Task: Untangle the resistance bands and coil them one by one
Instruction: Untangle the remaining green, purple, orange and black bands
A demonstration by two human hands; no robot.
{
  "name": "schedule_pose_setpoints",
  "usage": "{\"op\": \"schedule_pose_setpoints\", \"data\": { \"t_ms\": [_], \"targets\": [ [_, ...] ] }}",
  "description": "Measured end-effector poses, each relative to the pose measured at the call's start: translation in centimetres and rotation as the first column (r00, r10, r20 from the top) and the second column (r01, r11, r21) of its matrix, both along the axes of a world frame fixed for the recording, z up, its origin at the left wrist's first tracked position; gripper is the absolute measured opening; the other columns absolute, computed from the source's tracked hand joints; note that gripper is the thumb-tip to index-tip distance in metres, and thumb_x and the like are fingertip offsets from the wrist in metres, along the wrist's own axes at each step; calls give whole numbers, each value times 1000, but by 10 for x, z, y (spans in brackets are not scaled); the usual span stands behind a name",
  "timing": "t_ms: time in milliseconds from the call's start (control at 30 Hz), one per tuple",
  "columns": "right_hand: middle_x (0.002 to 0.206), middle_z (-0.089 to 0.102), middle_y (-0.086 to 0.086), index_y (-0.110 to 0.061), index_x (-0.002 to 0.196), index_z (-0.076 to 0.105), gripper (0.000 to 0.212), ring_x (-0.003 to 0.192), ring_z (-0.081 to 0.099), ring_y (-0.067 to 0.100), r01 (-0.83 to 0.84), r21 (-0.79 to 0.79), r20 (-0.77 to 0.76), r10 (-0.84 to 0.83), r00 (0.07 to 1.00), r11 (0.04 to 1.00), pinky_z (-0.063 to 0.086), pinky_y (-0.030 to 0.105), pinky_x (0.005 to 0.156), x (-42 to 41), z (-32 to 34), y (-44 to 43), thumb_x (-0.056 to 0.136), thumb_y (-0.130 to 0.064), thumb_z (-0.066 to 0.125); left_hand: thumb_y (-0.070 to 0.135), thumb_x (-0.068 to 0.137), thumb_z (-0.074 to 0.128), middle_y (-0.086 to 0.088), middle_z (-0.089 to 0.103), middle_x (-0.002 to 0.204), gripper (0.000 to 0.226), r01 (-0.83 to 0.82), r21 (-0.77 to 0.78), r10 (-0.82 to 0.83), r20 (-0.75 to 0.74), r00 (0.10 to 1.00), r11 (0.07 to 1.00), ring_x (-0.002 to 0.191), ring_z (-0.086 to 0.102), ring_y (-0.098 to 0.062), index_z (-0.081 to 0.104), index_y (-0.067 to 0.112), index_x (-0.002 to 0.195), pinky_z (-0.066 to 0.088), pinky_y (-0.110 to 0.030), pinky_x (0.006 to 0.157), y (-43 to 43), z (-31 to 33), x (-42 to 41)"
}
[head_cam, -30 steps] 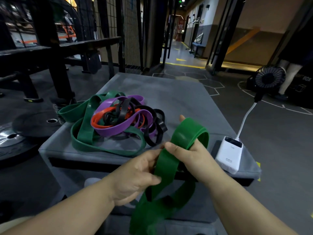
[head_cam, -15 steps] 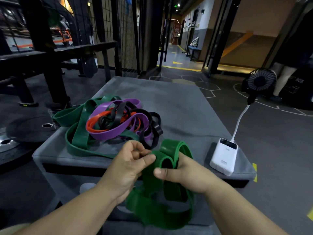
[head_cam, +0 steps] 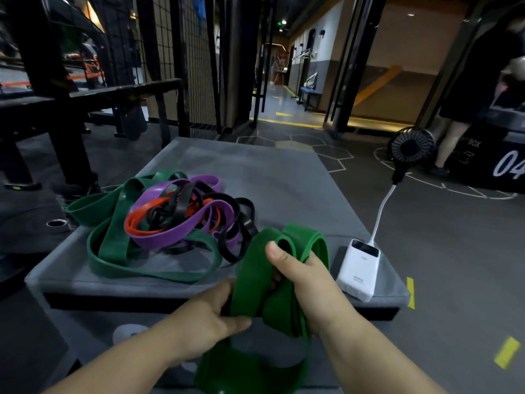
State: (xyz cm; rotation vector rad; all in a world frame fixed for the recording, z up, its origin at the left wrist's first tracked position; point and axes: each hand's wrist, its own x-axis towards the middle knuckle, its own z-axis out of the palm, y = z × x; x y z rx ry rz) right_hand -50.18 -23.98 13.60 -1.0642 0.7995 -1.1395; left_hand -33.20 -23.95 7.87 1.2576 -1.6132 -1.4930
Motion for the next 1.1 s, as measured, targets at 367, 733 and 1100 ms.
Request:
{"op": "schedule_pose_setpoints", "data": {
  "t_ms": [367,733,1100],
  "targets": [
    [59,48,6,-22,59,56,45,60,49,23,55,12,-355,-47,934,998,48,40,68,-31,-6,-21,56,-63,74,0,89,61,4,74,86,21,-240,-68,196,-390,900,968,84,69,-8,58,11,107,53,-18,69,-5,21,4],
    [95,75,0,-12,96,71,51,98,68,19,-318,113,-753,290,591,941,48,40,101,-31,-15,-17,79,-59,63,16,81,48,-2,52,78,43,-108,-48,62,-564,823,993,59,46,-11,53,16,124,45,-27,65,-9,28,16],
    [94,67,16,-1,116,64,57,88,63,32,-560,95,-163,568,807,823,49,42,83,-33,-25,-14,69,-26,84,46,69,76,-7,44,88,57,-41,-144,-11,-337,941,989,57,44,-9,43,18,106,43,-25,55,-17,31,33]
  ]
}}
